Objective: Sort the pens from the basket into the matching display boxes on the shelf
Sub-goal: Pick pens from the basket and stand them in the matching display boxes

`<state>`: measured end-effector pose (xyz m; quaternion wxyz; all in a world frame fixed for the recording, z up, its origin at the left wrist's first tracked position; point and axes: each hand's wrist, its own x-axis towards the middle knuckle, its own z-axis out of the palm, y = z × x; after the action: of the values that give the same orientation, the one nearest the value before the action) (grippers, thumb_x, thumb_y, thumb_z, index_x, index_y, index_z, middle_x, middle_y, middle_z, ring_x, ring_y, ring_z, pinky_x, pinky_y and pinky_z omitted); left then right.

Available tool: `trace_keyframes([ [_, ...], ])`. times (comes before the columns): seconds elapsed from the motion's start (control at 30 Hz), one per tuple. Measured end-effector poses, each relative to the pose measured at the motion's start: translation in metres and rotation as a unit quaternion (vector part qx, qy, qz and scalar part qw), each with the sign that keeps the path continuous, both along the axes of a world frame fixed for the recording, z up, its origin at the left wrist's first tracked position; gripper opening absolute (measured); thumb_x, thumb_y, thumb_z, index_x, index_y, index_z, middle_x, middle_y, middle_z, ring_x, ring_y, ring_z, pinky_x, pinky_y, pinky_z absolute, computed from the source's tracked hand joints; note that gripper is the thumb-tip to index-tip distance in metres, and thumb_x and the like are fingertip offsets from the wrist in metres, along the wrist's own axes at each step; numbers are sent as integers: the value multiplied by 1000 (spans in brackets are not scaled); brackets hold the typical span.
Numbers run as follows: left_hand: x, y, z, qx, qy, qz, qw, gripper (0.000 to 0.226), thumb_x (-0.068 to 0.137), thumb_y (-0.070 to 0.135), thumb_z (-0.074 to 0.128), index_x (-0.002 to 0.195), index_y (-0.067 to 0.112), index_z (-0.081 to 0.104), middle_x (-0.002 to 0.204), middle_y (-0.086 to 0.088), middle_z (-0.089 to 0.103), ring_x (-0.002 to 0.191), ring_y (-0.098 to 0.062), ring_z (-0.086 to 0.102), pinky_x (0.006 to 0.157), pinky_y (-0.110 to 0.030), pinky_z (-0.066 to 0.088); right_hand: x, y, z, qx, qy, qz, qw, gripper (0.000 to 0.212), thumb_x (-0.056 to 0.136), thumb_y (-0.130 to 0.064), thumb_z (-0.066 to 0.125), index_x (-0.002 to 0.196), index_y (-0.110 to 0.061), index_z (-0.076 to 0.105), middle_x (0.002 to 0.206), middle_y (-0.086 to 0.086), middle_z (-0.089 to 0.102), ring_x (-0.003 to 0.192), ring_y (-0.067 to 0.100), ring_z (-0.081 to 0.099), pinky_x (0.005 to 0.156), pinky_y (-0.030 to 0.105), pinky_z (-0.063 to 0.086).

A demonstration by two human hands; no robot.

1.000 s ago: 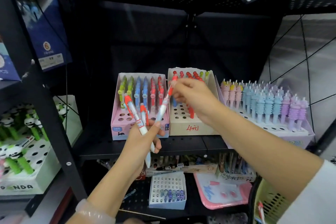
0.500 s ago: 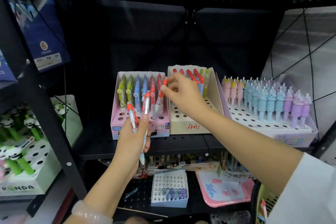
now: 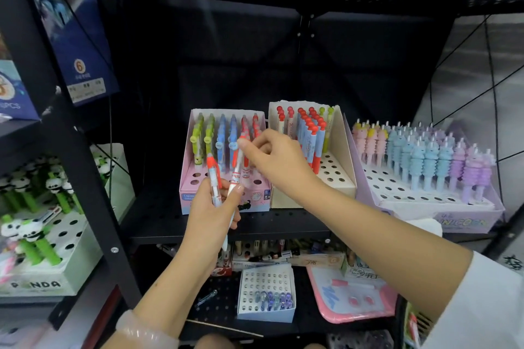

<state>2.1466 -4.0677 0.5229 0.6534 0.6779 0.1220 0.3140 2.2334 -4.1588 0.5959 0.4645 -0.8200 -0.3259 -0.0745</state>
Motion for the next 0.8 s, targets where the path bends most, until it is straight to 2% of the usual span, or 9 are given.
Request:
trace_keyframes([
  [0.1,1,-4,1,7,5,-10,1000,7,88,25,59,84,22,54,53,13,56,45,-1,46,43,-15,41,-6,2,4,10,73,22,997,31,88,-37,60,92,-6,61,77,6,67,71,17,65,71,34,56],
  [0.23,-1,-3,0,-25,8,-17,1000,18,92,33,52,83,17,52,53,11,49,45,-4,40,43,-17,37,-4,-4,9,60,148,67,985,22,91,-27,58,94,-6,61,74,2,63,65,11,60,68,25,55],
  [0.3,0,-1,-1,-53,24,-13,998,24,96,33,44,85,12,50,58,4,51,44,-6,38,41,-18,34,1,-9,16,113,130,56,984,18,93,-26,55,95,-9,60,75,0,62,67,9,59,70,24,54],
  [0.4,1,1,-3,-90,33,-17,995,20,98,28,40,89,13,49,63,3,55,41,-6,38,39,-18,31,13,-18,27,150,50,13,987,19,95,-23,51,105,-10,60,82,-2,64,72,5,60,66,17,52],
  [0.5,1,-1,-1,-113,27,-29,993,11,100,23,37,94,18,45,70,-4,55,39,-7,38,38,-18,30,18,-23,21,96,-32,-12,995,17,94,-23,52,105,-13,60,88,-2,66,78,5,60,67,16,49],
  [0.6,-1,-2,1,-100,31,-41,994,12,100,19,36,92,14,43,73,-6,55,39,-8,39,37,-19,31,22,-23,11,61,-63,-20,996,16,93,-23,53,104,-14,60,83,-10,62,77,1,58,67,6,44],
  [0.7,-4,-5,3,-61,35,-71,995,15,99,18,38,89,10,45,77,-5,57,42,-8,43,40,-21,38,24,-20,1,16,-67,-22,997,22,93,-24,54,108,-9,60,91,-2,66,82,8,61,73,15,49],
  [0.8,-7,-4,5,-32,32,-72,996,20,99,20,40,86,9,51,78,-4,58,45,-8,47,44,-20,42,24,-17,-9,-34,-67,-17,997,27,93,-25,55,111,-5,60,98,3,68,81,7,59,68,8,45],
])
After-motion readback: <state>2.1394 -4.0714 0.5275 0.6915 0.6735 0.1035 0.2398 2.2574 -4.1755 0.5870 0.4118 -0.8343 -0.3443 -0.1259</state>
